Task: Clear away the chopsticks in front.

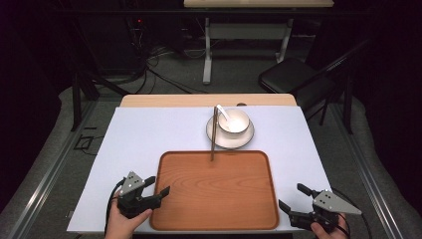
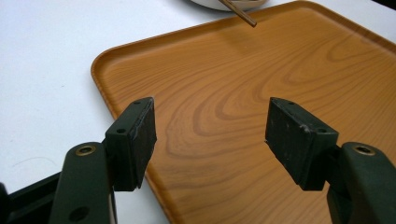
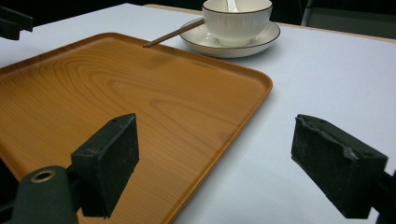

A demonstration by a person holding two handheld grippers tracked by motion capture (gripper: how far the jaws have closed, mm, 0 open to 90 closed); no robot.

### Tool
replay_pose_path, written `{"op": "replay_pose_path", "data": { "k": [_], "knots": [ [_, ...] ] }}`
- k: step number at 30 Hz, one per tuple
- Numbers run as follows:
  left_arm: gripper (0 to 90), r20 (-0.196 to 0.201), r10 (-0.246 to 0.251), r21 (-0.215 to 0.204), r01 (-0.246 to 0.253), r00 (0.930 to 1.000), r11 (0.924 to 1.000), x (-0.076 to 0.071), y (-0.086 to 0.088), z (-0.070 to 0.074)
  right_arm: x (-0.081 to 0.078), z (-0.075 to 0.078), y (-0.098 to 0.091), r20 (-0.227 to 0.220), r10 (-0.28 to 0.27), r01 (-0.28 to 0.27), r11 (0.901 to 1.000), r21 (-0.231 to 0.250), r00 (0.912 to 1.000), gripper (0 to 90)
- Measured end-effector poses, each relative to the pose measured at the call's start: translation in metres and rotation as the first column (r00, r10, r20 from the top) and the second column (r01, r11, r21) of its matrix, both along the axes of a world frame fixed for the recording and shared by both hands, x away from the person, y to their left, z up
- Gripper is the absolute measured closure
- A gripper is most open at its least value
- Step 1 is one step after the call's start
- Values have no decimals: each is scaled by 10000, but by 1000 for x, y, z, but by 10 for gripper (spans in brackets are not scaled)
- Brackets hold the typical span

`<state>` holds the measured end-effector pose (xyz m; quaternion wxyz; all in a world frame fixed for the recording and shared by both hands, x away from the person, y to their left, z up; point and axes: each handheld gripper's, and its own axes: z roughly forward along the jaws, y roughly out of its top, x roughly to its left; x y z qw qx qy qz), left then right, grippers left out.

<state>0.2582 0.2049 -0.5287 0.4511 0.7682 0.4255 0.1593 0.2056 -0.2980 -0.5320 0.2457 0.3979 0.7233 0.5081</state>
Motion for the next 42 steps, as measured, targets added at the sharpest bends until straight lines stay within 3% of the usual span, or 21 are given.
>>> {"op": "replay_pose_path", "data": {
  "k": [3, 7, 9, 12, 16, 20, 25, 31, 36, 42],
  "knots": [
    [337, -121, 28, -179, -30, 9999, 9998, 1, 0, 0, 0, 0, 0, -30, -41, 41, 10000, 36, 10000, 147],
    [326, -560, 247, -323, -265, 9981, 9991, 7, -1, 1, 0, 1, 0, 14, -20, 20, 10000, 21, 10000, 148],
    [311, -863, 309, -489, -352, 9958, 9982, 11, -3, 3, 0, 0, 1, 31, 21, -21, 10000, -40, 10000, 148],
    [294, -996, 272, -531, -326, 9947, 9981, 16, -8, 10, 1, 0, 0, -2, -43, 43, 10000, 47, 10000, 147],
    [261, -905, 163, -169, -179, 9958, 9997, 25, -19, 20, 1, 0, -1, -69, -104, 105, 9998, 164, 9999, 148],
    [283, -1135, -43, -530, -17, 9935, 9986, 37, -26, 27, 1, 0, -1, -68, -119, 120, 9998, 167, 9999, 148],
    [335, -1017, 80, -159, -96, 9948, 9998, 53, -36, 33, 3, 0, -1, -121, -94, 96, 9998, 181, 9999, 148],
    [377, -1072, 79, -333, -115, 9942, 9994, 74, -47, 39, 3, 0, -2, -119, -133, 136, 9996, 248, 9998, 148],
    [419, -1583, 310, -840, -448, 9869, 9955, 93, -56, 43, 3, 0, 0, -112, -79, 82, 9997, 217, 9999, 148],
    [424, -1578, 657, -481, -742, 9853, 9961, 113, -69, 43, 4, 0, -1, -160, -146, 150, 9995, 266, 9998, 148]
  ]
}}
